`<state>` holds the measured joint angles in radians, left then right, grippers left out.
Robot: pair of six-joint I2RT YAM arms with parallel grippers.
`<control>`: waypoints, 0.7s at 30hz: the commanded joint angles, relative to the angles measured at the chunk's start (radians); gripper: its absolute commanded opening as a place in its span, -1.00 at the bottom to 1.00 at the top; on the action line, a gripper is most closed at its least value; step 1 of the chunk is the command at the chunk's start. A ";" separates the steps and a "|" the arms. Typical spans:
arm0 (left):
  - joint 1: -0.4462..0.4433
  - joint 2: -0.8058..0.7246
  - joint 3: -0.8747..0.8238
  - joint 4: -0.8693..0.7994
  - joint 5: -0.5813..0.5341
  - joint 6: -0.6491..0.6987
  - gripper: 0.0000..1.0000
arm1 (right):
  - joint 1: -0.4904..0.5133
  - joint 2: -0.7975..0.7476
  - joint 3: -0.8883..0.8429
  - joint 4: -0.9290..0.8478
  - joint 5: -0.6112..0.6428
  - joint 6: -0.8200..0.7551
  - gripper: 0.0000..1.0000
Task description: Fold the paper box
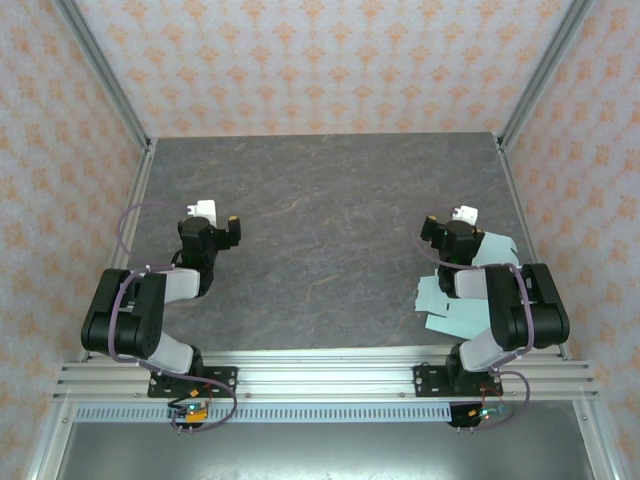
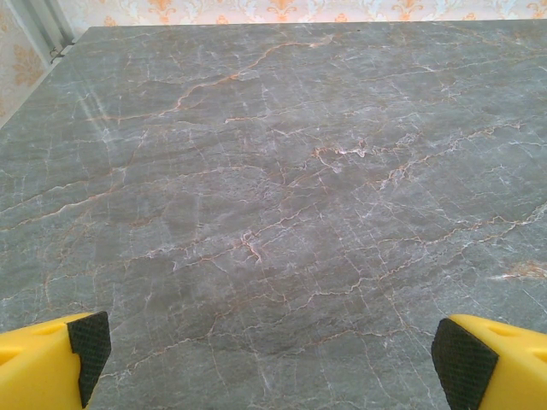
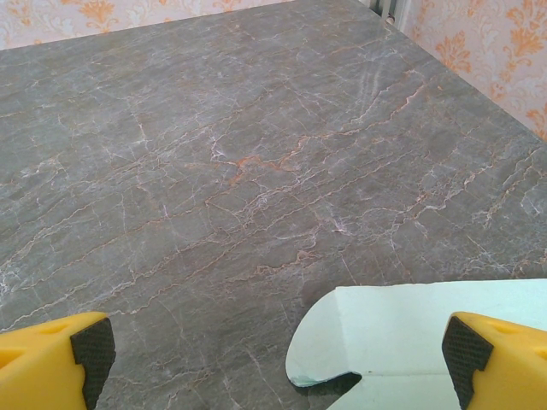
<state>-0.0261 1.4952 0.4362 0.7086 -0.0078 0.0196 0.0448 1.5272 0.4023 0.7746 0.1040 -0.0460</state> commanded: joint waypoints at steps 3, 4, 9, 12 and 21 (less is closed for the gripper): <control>0.006 0.004 -0.008 0.033 -0.009 -0.005 1.00 | -0.003 -0.008 0.015 0.002 -0.001 0.010 0.99; 0.005 0.004 -0.008 0.033 -0.008 -0.004 1.00 | -0.003 -0.008 0.015 0.002 -0.001 0.009 0.99; 0.009 0.003 -0.008 0.031 -0.003 -0.007 1.00 | -0.003 -0.007 0.017 -0.001 -0.003 0.009 0.99; 0.009 0.001 -0.009 0.035 -0.002 -0.006 1.00 | -0.003 -0.046 0.014 -0.018 0.007 0.012 0.99; -0.055 -0.234 0.121 -0.389 -0.209 -0.115 1.00 | -0.003 -0.305 0.380 -0.958 0.494 0.614 0.99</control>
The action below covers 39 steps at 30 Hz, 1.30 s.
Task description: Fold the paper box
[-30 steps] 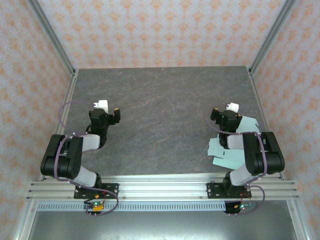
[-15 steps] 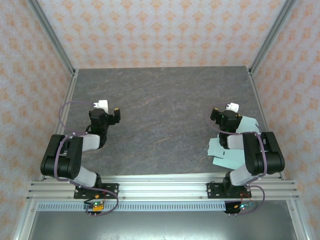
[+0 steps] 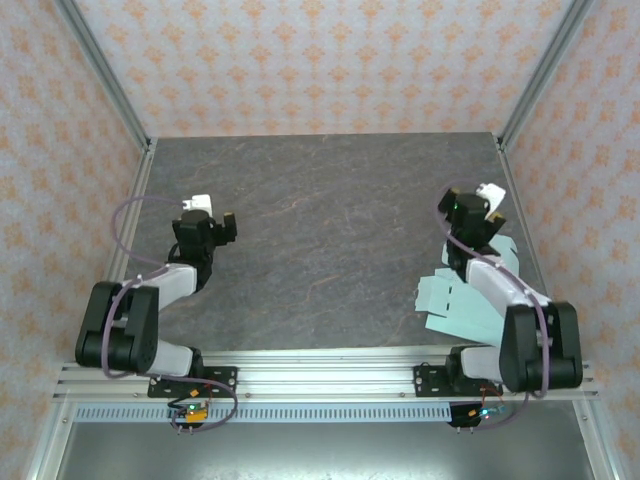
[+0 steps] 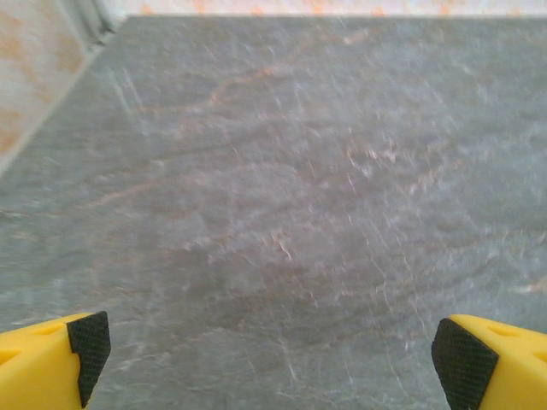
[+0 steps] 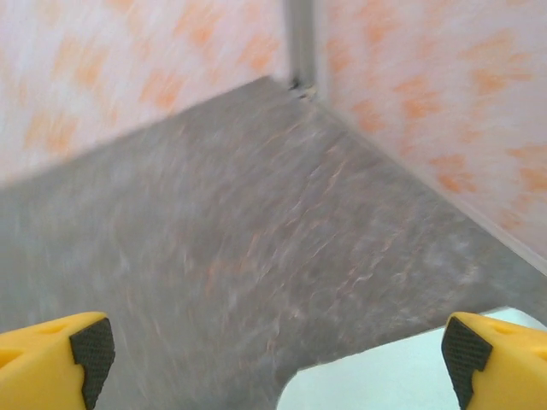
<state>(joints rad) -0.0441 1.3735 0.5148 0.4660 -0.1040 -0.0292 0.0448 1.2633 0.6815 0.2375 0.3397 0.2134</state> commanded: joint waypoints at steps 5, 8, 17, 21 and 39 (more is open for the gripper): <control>-0.082 -0.305 0.088 -0.284 -0.084 -0.247 1.00 | -0.010 0.023 0.256 -0.985 0.379 0.911 0.99; -0.082 -0.369 0.172 -0.489 -0.161 -0.363 1.00 | -0.024 0.049 0.260 -1.012 0.262 0.949 0.99; -0.067 -0.410 0.312 -0.862 -0.326 -0.558 1.00 | -0.221 0.112 0.075 -0.586 -0.249 0.620 0.99; -0.067 -0.425 0.266 -0.818 -0.218 -0.639 1.00 | -0.222 0.146 0.079 -0.505 -0.325 0.476 0.99; -0.112 -0.524 0.133 -0.871 0.059 -0.722 1.00 | 0.130 0.533 0.272 -0.181 -0.754 0.422 0.99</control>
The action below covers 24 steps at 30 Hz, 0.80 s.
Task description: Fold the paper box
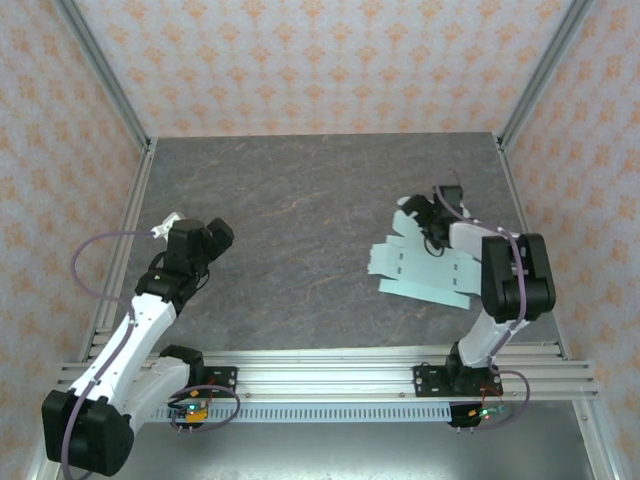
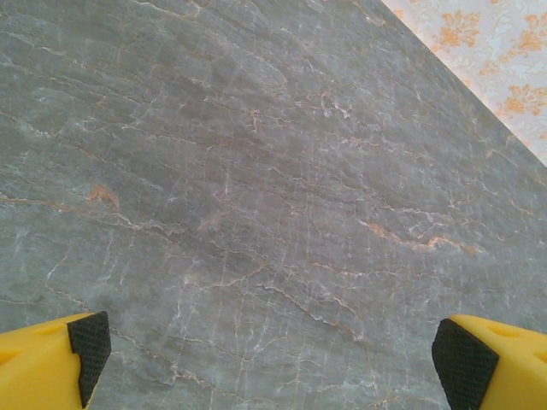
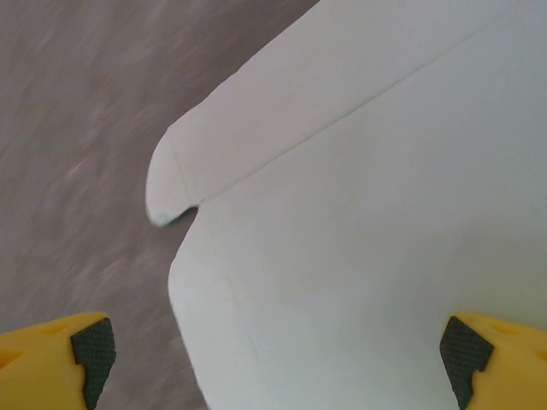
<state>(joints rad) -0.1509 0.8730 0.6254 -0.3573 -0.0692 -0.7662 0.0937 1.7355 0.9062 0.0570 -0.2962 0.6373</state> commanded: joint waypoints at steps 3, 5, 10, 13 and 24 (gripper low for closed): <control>-0.006 -0.018 -0.021 -0.006 0.043 -0.021 1.00 | 0.215 0.157 0.163 0.013 -0.130 0.030 0.99; -0.006 0.006 -0.027 -0.007 0.049 -0.066 1.00 | 0.301 0.243 0.243 0.044 -0.162 0.093 0.99; -0.009 0.081 -0.043 0.075 0.126 -0.059 1.00 | 0.449 0.370 0.437 0.091 -0.255 0.171 0.99; -0.007 0.153 -0.001 0.077 0.181 -0.028 1.00 | 0.461 0.344 0.475 0.076 -0.278 0.182 0.99; -0.033 0.382 0.085 0.109 0.355 0.039 1.00 | 0.277 -0.079 0.120 -0.141 -0.303 0.107 0.99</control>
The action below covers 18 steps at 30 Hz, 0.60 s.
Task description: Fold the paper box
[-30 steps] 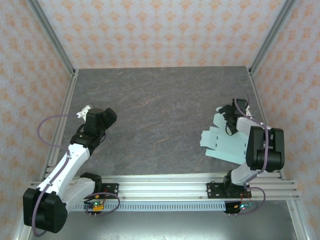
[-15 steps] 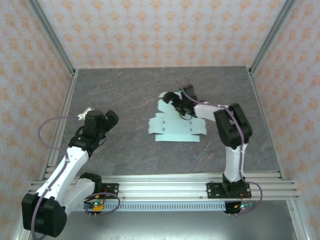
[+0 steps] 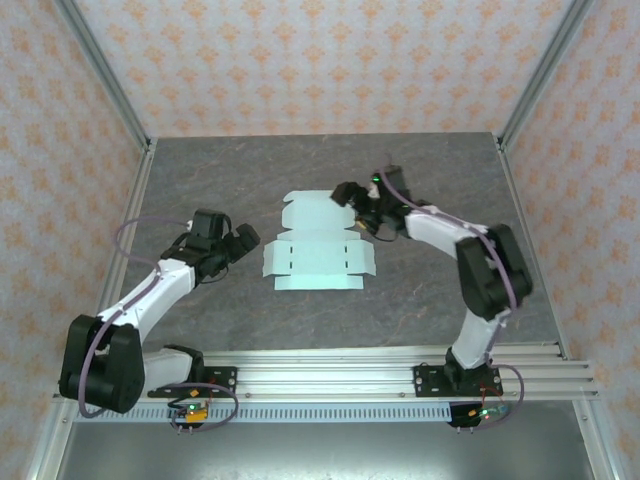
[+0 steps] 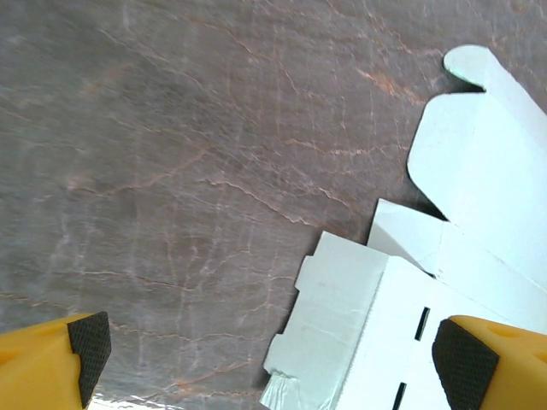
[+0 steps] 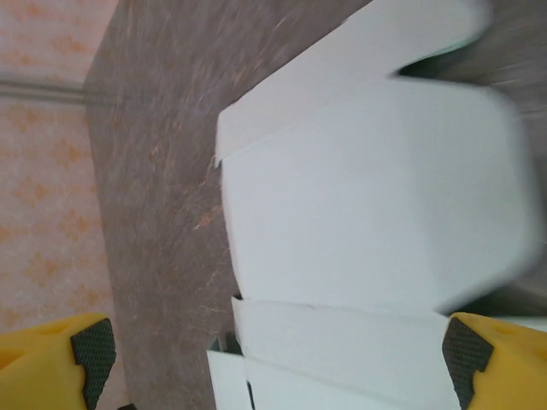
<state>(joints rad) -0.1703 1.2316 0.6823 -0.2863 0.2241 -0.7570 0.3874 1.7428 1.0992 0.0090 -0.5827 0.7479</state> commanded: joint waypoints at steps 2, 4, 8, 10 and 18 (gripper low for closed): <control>-0.016 0.065 0.040 0.063 0.105 0.022 1.00 | -0.059 -0.136 -0.145 -0.139 -0.043 -0.002 0.99; -0.023 0.117 0.078 0.052 0.148 0.029 1.00 | -0.104 -0.168 -0.215 -0.135 -0.085 -0.018 1.00; -0.058 0.215 0.166 -0.019 0.173 0.076 1.00 | -0.151 -0.202 -0.290 -0.176 -0.131 -0.033 0.99; -0.066 0.244 0.204 -0.049 0.179 0.085 1.00 | -0.148 -0.239 -0.333 -0.169 -0.137 0.106 0.97; -0.067 0.336 0.339 -0.098 0.189 0.108 1.00 | 0.077 -0.608 -0.622 0.073 0.307 0.804 0.99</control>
<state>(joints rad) -0.2359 1.5299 0.9726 -0.3405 0.3889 -0.6739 0.4103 1.1976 0.5247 -0.0341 -0.4938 1.2453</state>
